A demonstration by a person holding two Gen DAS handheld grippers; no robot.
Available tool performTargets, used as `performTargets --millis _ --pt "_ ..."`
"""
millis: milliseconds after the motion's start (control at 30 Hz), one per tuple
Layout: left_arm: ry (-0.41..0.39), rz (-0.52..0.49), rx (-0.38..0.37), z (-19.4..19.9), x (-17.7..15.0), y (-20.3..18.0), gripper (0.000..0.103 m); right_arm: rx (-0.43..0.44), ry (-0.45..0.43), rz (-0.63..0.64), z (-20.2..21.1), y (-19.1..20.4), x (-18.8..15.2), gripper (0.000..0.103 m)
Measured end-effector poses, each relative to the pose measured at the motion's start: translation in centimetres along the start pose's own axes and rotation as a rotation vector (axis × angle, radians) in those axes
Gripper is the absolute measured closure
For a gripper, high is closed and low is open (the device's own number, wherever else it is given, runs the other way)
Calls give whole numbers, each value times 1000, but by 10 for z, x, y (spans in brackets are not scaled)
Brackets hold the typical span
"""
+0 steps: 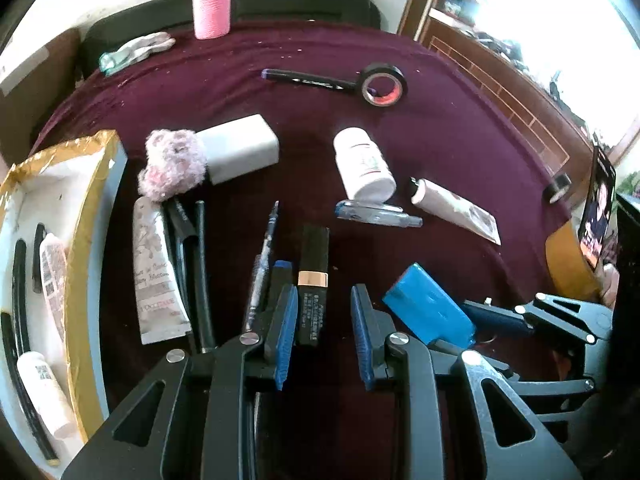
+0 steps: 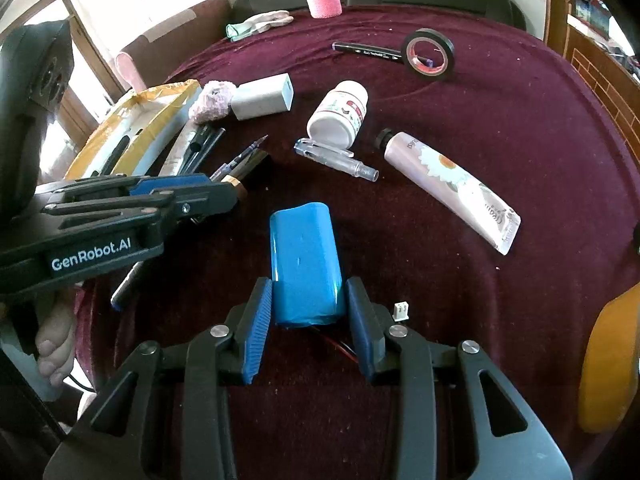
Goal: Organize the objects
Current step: 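Grasp the blue battery pack with the right tool while the left tool grasps the black gold-banded cosmetic tube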
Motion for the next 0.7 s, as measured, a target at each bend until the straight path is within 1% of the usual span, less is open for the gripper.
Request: performTargets --millis 67,133,167,433,467,500,533,600,700 --pt "14 -9 1 -5 0 -2 80 7 -1 -6 -2 0 2 68" --pt "42 -3 -23 -13 -2 -2 80 12 -1 -12 -2 0 2 68" --pt "50 1 -13 -15 -1 -2 80 14 -1 -13 -2 0 2 68" --pt "39 4 -9 -20 5 0 80 11 -7 -5 -4 1 3 67" --pt "35 2 -5 -22 6 0 81 9 -10 -2 -4 1 3 67" --pt "28 2 1 -22 6 1 87 7 -10 0 -5 1 3 67" --pt "25 4 11 -22 6 3 89 3 -11 1 -5 2 3 67" --pt "26 26 -5 -21 6 6 89 -7 -21 8 -5 3 2 67" --pt "27 48 -22 -14 -3 7 89 -42 -31 30 -6 9 1 68"
Point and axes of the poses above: each gripper's, at about its wrist camera, not at the fingertips, and z roughly against the way its jaws point, y to its left, x to its top, the point moved 1 cm from there along -z, roughly the way its jaws point, and after that the axes turned 5 degrees about -x, right-handed, at the moved point
